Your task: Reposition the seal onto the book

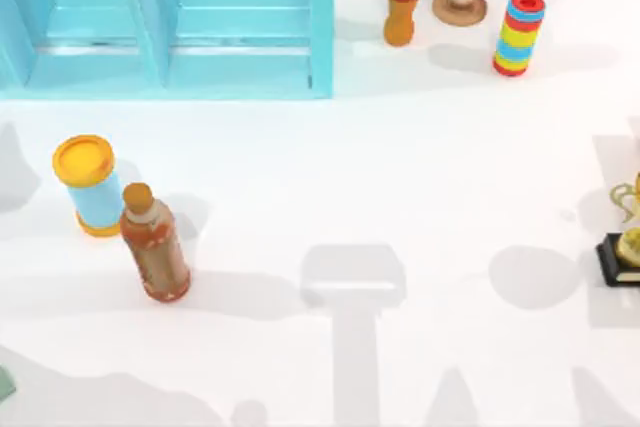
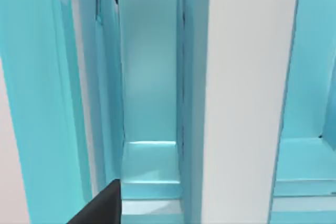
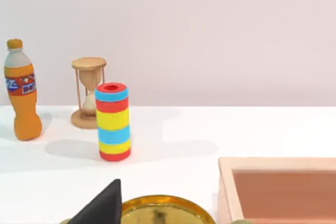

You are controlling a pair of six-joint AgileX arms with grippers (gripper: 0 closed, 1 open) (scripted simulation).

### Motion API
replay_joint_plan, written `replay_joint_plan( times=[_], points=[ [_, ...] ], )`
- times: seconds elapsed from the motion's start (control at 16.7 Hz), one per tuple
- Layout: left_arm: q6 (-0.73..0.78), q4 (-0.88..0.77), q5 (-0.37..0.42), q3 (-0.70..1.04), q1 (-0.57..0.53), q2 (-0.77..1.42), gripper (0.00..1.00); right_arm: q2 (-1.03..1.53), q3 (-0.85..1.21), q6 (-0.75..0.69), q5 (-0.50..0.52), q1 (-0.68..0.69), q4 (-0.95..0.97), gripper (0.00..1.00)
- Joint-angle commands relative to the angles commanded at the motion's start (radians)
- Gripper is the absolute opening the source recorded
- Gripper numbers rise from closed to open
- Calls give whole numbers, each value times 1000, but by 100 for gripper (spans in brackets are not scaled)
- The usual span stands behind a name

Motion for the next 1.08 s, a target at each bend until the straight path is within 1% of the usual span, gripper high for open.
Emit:
replay_joint_plan(
  times=[0.18,0.54,0.66,0.9,1.08],
  points=[
    [-1,-51,-25,97,-23,43,100,0,0,0,0,0,0,100],
    [-3,-210,-97,373,-96,153,100,0,0,0,0,0,0,100],
    [-3,-241,-111,418,-111,171,100,0,0,0,0,0,0,100],
    [-3,-245,-113,424,-113,173,100,0,0,0,0,0,0,100],
    [-3,-245,-113,424,-113,173,77,0,0,0,0,0,0,100]
  ],
)
